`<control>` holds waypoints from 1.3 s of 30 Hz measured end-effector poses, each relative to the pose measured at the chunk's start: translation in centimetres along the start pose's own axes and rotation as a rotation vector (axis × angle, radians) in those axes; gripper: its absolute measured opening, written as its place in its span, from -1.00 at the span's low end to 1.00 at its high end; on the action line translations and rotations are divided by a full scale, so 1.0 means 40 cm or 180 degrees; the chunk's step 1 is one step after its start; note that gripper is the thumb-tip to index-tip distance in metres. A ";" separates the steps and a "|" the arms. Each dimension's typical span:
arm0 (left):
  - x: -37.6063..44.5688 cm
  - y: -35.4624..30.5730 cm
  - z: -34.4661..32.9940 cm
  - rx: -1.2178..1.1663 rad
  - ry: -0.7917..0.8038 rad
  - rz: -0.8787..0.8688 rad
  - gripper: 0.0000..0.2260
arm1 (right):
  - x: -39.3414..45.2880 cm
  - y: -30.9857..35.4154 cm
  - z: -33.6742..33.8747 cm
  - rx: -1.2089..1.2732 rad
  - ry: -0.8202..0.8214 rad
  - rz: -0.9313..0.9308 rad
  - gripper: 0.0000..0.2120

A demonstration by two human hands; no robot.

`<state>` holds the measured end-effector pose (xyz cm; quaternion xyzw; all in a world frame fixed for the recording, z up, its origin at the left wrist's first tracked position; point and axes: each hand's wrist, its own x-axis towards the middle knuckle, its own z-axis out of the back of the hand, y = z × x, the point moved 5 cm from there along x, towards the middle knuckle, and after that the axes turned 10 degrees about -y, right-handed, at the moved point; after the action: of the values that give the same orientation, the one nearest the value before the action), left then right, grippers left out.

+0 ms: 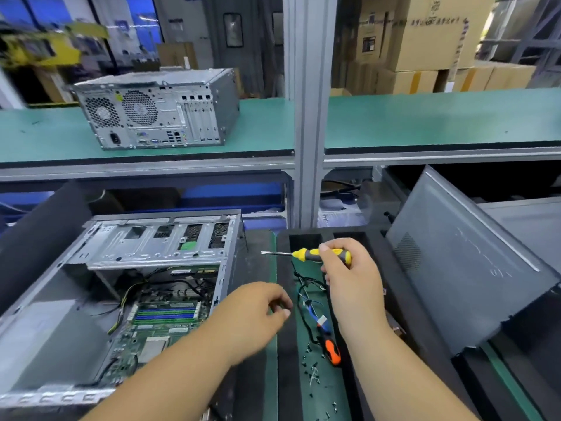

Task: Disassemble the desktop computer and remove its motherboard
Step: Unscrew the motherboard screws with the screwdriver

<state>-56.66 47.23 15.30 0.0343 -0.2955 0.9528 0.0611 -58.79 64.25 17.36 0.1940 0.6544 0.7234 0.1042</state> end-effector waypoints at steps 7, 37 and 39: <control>-0.050 0.082 0.079 -0.0182 -0.0582 0.0060 -0.88 | -0.030 -0.006 -0.152 0.0081 0.0555 0.0035 -0.92; 0.007 0.721 0.452 0.1136 -0.0108 0.0729 -0.88 | -0.288 0.055 -0.851 -0.1839 0.2681 0.1755 -0.89; 0.005 0.738 0.450 0.1270 -0.0366 0.0694 -0.84 | -0.304 0.048 -0.873 -0.1653 0.3020 0.1645 -0.89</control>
<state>-60.35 12.88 13.62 0.0678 -0.1062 0.9898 -0.0671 -62.17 27.46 15.14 -0.0291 0.3629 0.8691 -0.3347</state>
